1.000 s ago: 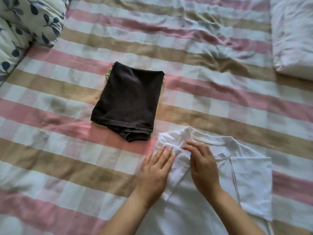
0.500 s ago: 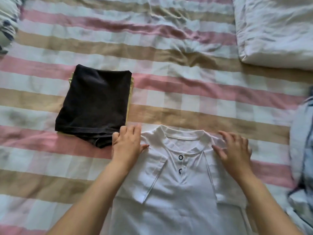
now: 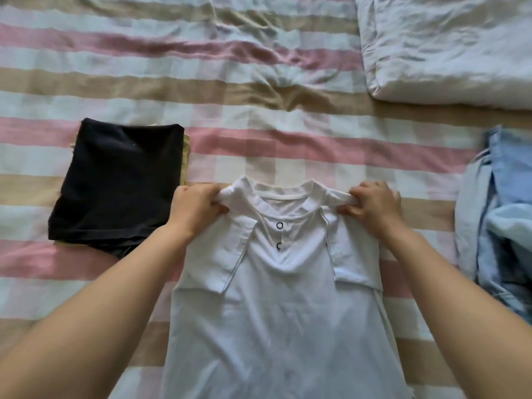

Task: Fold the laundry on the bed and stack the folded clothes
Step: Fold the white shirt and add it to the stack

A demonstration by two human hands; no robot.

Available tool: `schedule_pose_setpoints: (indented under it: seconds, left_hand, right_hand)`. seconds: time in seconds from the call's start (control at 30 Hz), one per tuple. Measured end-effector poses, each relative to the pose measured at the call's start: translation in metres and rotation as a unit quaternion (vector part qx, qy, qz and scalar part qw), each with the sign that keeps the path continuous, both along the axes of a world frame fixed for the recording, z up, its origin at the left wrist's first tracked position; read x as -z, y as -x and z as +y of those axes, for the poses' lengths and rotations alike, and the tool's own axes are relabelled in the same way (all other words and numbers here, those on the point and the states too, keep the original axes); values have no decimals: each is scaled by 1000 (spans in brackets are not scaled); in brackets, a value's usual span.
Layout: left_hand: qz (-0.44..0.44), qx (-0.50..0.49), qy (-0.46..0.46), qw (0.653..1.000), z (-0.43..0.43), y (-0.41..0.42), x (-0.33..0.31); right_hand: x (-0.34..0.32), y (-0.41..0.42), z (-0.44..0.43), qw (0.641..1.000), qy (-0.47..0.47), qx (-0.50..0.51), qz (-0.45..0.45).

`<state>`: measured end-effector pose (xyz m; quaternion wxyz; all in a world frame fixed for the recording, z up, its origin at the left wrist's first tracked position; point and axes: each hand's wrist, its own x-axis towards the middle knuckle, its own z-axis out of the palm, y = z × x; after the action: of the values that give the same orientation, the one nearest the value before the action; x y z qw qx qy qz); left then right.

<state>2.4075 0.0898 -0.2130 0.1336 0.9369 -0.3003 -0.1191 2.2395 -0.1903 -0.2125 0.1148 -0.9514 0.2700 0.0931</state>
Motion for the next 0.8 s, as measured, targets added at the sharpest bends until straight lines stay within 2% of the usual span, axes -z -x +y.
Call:
schedule_pose_setpoints:
  seconds: [0.07, 0.13, 0.2, 0.3, 0.43, 0.63, 0.8]
  left_hand:
    - [26, -22, 24, 999, 3, -1, -3]
    - [109, -19, 60, 992, 9, -1, -7]
    - [159, -12, 72, 985, 17, 1, -14]
    - [128, 0, 103, 986, 33, 10, -33]
    - [55, 87, 172, 980, 67, 50, -68]
    - [-55, 116, 213, 969, 135, 148, -79]
    - [-57, 111, 182, 975, 196, 221, -44]
  right_hand:
    - [1, -1, -4, 999, -22, 25, 7]
    - [-3, 2, -9, 996, -74, 41, 19]
    - [-10, 11, -11, 990, -131, 48, -7]
    - [-32, 36, 1, 978, -167, 54, -117]
    - [-63, 92, 34, 967, -123, -22, -221]
    - [-76, 197, 100, 954, -31, -115, -275]
    - [-54, 282, 148, 959, -8, -132, -249]
